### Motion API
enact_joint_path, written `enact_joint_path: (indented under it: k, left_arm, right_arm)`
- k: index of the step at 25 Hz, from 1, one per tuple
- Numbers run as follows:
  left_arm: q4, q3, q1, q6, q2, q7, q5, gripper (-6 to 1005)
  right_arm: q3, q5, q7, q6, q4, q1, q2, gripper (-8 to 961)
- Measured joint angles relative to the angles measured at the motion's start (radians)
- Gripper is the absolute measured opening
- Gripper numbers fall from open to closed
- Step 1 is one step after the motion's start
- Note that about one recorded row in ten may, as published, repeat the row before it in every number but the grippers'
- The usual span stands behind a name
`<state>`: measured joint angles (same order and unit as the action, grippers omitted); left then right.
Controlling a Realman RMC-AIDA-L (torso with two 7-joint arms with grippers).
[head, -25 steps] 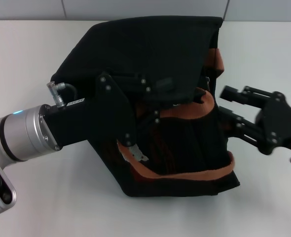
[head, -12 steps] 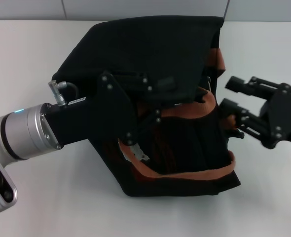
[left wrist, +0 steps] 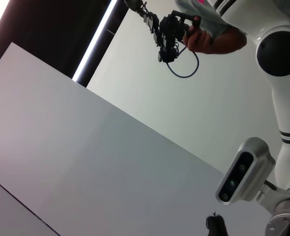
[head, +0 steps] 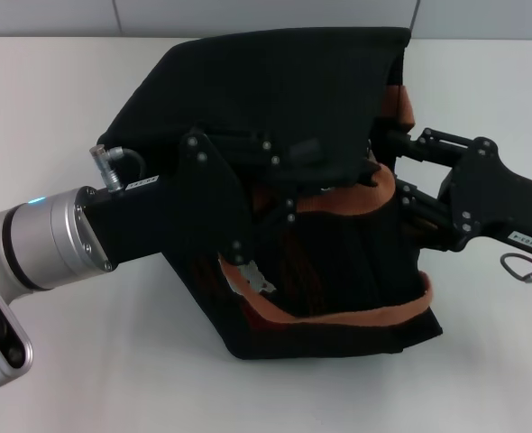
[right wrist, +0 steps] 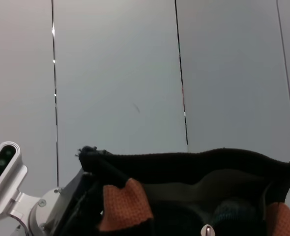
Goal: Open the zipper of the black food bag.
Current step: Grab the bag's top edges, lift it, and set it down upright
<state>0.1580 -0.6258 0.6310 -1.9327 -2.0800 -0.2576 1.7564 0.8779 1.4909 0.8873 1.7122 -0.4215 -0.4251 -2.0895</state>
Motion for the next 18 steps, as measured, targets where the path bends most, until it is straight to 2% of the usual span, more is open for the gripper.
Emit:
enact_joint_path:
  k: [12,18]
  left_arm:
    - [0.0,0.0,0.0,-0.002,0.0,0.001,0.0,175]
    - [0.0,-0.002,0.004,-0.004,0.0,0.002,0.004,175]
  right_arm:
    - [-0.001,-0.004,-0.023,-0.037,0.012,-0.013,-0.001,371]
    - [0.012,-0.003,-0.081,-0.033,0.022,-0.02,-0.003,262]
